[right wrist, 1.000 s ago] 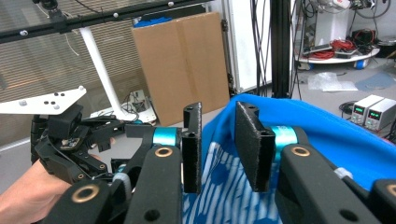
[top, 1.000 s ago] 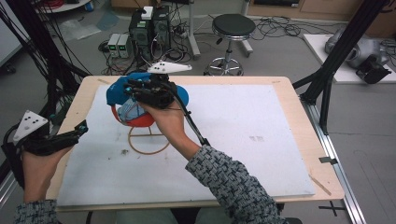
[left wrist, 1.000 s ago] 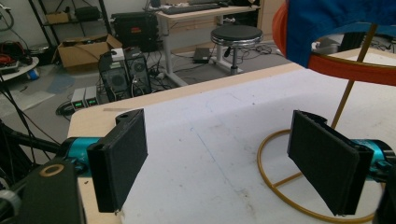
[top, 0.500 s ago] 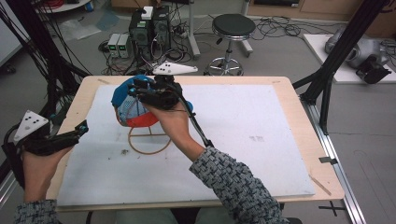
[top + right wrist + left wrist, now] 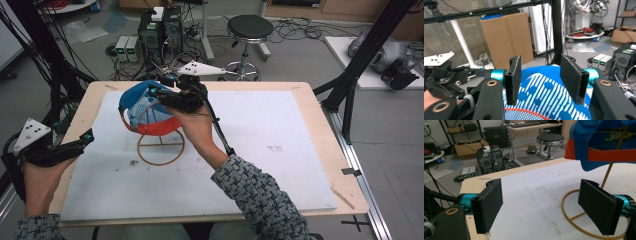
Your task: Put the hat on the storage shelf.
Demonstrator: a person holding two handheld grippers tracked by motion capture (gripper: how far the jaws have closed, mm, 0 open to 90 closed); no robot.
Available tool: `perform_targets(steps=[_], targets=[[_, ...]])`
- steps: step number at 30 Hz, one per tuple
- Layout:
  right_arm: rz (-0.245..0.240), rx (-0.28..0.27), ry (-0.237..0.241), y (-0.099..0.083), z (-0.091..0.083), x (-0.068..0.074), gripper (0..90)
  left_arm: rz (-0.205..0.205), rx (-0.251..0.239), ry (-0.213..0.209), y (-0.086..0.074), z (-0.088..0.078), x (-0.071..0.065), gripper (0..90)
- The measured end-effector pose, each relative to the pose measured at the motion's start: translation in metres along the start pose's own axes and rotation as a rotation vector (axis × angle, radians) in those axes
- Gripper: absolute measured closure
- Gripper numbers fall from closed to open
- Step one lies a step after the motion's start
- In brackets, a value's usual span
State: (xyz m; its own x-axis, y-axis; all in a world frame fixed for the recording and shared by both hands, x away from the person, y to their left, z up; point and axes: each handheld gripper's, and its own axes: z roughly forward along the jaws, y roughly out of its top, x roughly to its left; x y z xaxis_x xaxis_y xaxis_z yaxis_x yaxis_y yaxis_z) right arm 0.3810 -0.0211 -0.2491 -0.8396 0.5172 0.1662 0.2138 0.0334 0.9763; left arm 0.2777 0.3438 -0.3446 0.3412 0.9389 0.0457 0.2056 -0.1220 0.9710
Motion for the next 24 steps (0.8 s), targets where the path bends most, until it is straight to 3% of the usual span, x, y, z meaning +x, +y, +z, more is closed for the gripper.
perform_targets(steps=[16, 24], targets=[[0.007, -0.029, -0.099, -0.001, -0.029, -0.027, 46.4, -0.002, 0.0, 0.0, -0.001, 0.001, 0.0, 20.1], [0.02, -0.044, -0.159, 0.0, -0.046, -0.039, 39.2, -0.002, 0.002, 0.0, -0.001, 0.001, 0.0, 20.1]])
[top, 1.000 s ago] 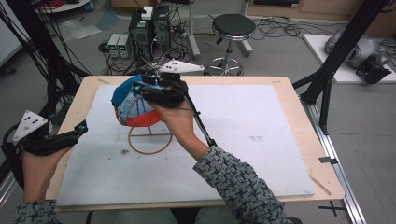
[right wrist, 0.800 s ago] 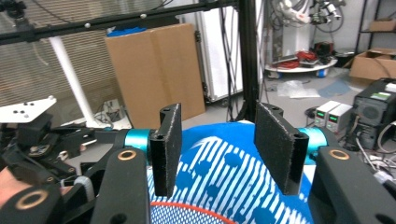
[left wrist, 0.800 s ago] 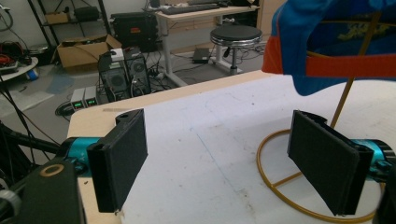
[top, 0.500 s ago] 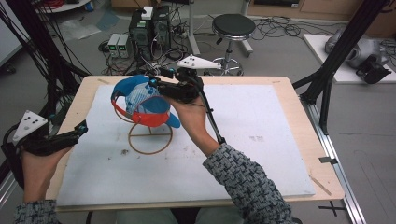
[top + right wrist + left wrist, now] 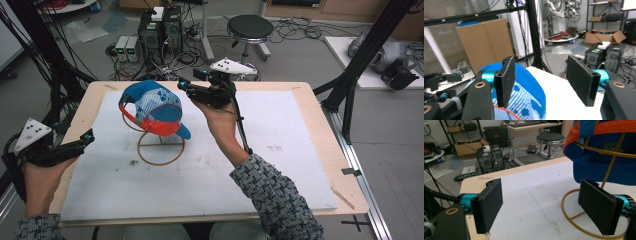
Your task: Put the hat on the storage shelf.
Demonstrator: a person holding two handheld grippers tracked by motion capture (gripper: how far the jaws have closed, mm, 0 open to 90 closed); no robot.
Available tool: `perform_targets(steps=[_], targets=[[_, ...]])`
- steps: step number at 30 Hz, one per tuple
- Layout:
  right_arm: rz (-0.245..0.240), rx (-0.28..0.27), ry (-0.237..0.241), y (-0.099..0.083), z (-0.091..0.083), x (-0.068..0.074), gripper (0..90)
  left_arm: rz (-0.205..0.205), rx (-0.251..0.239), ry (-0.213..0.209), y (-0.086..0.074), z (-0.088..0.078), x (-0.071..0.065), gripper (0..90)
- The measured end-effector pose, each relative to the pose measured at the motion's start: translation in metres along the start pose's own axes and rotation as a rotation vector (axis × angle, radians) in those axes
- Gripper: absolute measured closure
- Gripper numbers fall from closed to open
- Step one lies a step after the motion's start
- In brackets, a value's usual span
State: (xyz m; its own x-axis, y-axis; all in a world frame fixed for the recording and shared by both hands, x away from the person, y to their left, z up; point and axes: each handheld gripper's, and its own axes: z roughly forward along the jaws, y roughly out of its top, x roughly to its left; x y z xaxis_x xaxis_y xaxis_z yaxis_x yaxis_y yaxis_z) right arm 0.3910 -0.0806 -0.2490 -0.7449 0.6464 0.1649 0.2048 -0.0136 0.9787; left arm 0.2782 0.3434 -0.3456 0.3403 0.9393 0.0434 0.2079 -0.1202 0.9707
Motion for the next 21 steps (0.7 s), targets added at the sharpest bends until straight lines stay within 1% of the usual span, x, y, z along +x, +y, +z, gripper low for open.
perform_targets(steps=[6, 7, 9, 10, 11, 12, 15, 16, 19, 20, 21], targets=[[0.001, -0.019, -0.048, 0.004, -0.012, -0.01, 33.5, 0.0, 0.001, 0.0, 0.0, 0.0, 0.0, 20.1], [0.001, -0.019, -0.048, 0.004, -0.012, -0.01, 33.5, 0.001, 0.002, 0.0, 0.0, 0.0, 0.0, 20.1], [0.006, -0.028, -0.073, 0.005, -0.019, -0.016, 30.1, 0.0, 0.004, -0.001, 0.0, 0.0, 0.0, 20.1], [0.006, -0.028, -0.073, 0.005, -0.019, -0.016, 30.1, 0.0, 0.004, -0.001, 0.0, 0.0, 0.0, 20.1], [0.001, -0.043, -0.094, 0.004, -0.024, -0.02, 27.4, 0.0, 0.003, -0.001, 0.0, 0.0, 0.0, 20.1], [-0.001, -0.046, -0.106, 0.004, -0.026, -0.023, 26.4, 0.0, 0.003, 0.0, -0.001, 0.0, 0.0, 20.1], [0.006, -0.054, -0.126, 0.003, -0.032, -0.028, 23.8, 0.001, 0.003, 0.001, -0.001, 0.0, 0.0, 20.1], [0.016, -0.058, -0.151, 0.002, -0.039, -0.035, 21.9, -0.001, 0.004, 0.001, -0.001, 0.001, 0.0, 20.1], [0.025, -0.068, -0.185, 0.0, -0.05, -0.044, 20.5, -0.001, 0.004, -0.002, -0.001, 0.002, 0.0, 20.1], [0.025, -0.068, -0.185, 0.0, -0.05, -0.044, 20.5, 0.001, 0.007, -0.003, -0.001, 0.002, -0.001, 20.1], [0.03, -0.068, -0.208, -0.001, -0.057, -0.049, 18.2, 0.0, 0.007, -0.005, -0.002, 0.004, -0.001, 20.1]])
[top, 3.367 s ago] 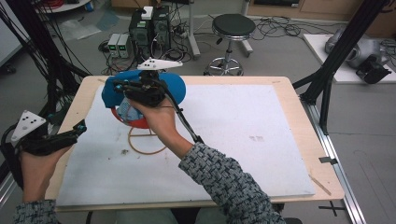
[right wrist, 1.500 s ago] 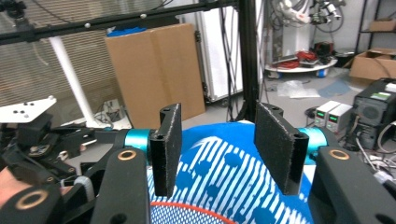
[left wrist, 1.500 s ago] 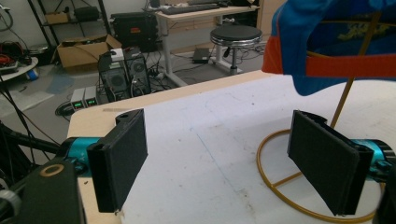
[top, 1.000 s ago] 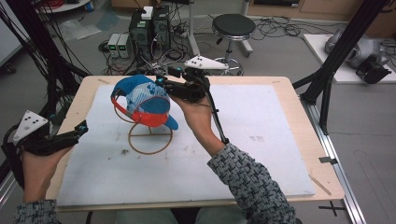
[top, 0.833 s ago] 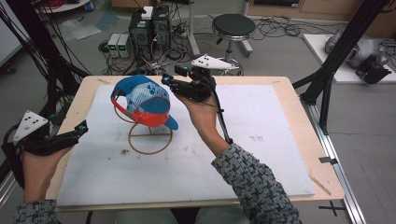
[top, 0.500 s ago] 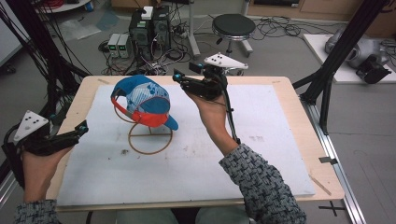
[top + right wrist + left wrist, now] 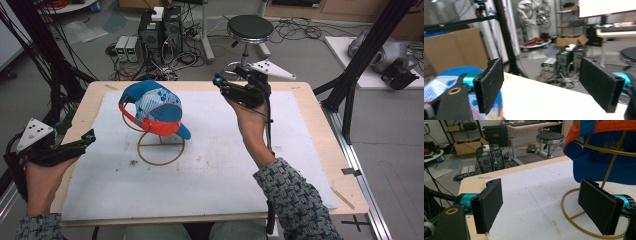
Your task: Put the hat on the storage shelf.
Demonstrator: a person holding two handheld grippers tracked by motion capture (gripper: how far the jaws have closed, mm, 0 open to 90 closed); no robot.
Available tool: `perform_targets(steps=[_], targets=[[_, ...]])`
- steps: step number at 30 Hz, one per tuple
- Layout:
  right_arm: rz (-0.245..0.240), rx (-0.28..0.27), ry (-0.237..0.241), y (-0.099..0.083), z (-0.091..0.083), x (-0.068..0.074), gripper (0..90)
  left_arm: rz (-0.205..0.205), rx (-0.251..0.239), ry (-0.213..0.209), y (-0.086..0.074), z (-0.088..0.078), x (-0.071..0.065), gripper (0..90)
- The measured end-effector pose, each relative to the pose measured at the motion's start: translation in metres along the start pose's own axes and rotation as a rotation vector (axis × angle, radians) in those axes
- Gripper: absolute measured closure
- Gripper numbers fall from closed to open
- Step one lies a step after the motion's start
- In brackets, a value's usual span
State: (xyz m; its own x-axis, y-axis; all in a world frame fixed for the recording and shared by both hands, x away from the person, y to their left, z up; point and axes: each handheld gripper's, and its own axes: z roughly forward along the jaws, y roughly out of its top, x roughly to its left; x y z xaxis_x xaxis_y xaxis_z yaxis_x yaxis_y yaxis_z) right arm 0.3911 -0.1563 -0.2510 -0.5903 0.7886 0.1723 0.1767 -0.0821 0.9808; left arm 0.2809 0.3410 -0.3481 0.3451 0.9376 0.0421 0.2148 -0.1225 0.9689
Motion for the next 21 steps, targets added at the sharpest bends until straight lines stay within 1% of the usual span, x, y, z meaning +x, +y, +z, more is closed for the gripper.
perform_targets(steps=[1, 2, 5, 8, 9, 10, 11, 12, 14, 15, 16, 17, 20, 21], targets=[[0.0, 0.0, 0.0, 0.0, 0.0, 0.0, 18.2, 0.0, 0.0, 0.0, 0.0, 0.0, 0.0, 20.1], [0.001, -0.004, -0.032, -0.001, -0.007, -0.007, 16.4, 0.002, 0.003, -0.003, -0.001, 0.001, 0.0, 20.1], [0.004, -0.005, -0.089, -0.002, -0.017, -0.018, 12.5, 0.003, 0.005, -0.005, -0.001, 0.001, -0.001, 20.1], [0.009, -0.007, -0.129, -0.005, -0.029, -0.03, 12.5, 0.002, 0.007, -0.006, -0.001, 0.002, -0.002, 20.1], [0.009, -0.007, -0.129, -0.005, -0.029, -0.03, 12.5, 0.002, 0.007, -0.006, -0.001, 0.002, -0.002, 20.1], [0.007, -0.01, -0.151, -0.007, -0.037, -0.039, 12.5, 0.005, 0.01, -0.006, -0.001, 0.002, -0.002, 20.1], [0.007, -0.01, -0.151, -0.007, -0.037, -0.039, 12.5, 0.007, 0.01, -0.007, -0.001, 0.002, -0.002, 20.1], [0.015, -0.011, -0.18, -0.009, -0.046, -0.046, 12.4, 0.006, 0.009, -0.007, -0.001, 0.003, -0.002, 20.1], [0.022, -0.018, -0.198, -0.012, -0.055, -0.054, 12.4, 0.005, 0.009, -0.006, -0.002, 0.003, -0.002, 20.1], [0.022, -0.018, -0.198, -0.012, -0.055, -0.054, 12.4, 0.005, 0.009, -0.006, -0.002, 0.003, -0.002, 20.1], [0.028, -0.019, -0.219, -0.015, -0.064, -0.061, 12.4, 0.005, 0.01, -0.005, -0.002, 0.003, -0.003, 20.1], [0.029, -0.022, -0.227, -0.016, -0.067, -0.064, 12.4, 0.005, 0.009, -0.004, -0.002, 0.003, -0.003, 20.1], [0.038, -0.017, -0.253, -0.023, -0.079, -0.072, 12.3, 0.006, 0.008, -0.007, -0.001, 0.004, -0.004, 20.1], [0.038, -0.017, -0.253, -0.023, -0.079, -0.072, 12.3, 0.006, 0.008, -0.007, -0.001, 0.004, -0.004, 20.1]])
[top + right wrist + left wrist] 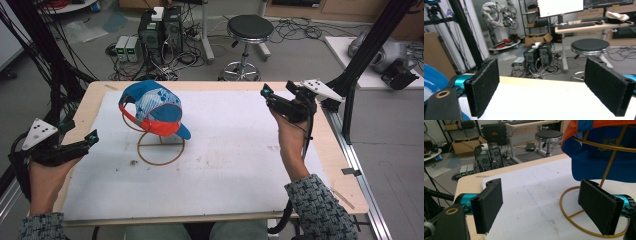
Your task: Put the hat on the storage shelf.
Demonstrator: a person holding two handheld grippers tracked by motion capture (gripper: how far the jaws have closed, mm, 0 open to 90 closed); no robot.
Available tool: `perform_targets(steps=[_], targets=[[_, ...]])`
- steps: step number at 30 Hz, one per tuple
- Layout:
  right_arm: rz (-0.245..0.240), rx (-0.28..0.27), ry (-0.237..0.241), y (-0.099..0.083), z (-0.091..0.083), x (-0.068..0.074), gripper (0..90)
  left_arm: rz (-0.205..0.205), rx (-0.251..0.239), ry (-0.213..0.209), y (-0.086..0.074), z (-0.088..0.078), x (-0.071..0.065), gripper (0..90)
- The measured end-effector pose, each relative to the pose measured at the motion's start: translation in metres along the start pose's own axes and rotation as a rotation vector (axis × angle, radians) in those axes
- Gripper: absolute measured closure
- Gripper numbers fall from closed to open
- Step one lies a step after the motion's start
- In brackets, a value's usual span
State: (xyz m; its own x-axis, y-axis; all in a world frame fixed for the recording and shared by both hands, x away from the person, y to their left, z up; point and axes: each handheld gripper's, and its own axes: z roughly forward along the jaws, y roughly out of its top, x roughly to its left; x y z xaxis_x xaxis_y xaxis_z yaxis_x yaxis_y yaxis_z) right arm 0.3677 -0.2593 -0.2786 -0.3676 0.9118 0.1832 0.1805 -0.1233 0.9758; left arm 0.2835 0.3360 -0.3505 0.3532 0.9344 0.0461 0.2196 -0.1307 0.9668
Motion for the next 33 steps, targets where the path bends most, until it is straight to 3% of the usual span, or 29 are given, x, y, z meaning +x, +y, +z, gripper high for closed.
perform_targets(steps=[5, 11, 25, 33], targets=[[0.01, 0.015, -0.044, -0.012, -0.015, -0.023, 12.3, 0.001, 0.007, -0.008, -0.001, 0.004, -0.001, 20.1], [0.028, 0.021, -0.076, -0.025, -0.029, -0.039, 12.3, -0.001, 0.007, -0.008, -0.001, 0.004, -0.002, 20.1], [-0.007, 0.034, -0.126, -0.056, -0.05, -0.053, 11.8, 0.001, 0.015, -0.006, -0.003, 0.006, -0.001, 20.1], [0.015, 0.059, -0.13, -0.089, -0.056, -0.061, 11.8, 0.003, 0.021, -0.007, -0.005, 0.008, -0.003, 20.1]])
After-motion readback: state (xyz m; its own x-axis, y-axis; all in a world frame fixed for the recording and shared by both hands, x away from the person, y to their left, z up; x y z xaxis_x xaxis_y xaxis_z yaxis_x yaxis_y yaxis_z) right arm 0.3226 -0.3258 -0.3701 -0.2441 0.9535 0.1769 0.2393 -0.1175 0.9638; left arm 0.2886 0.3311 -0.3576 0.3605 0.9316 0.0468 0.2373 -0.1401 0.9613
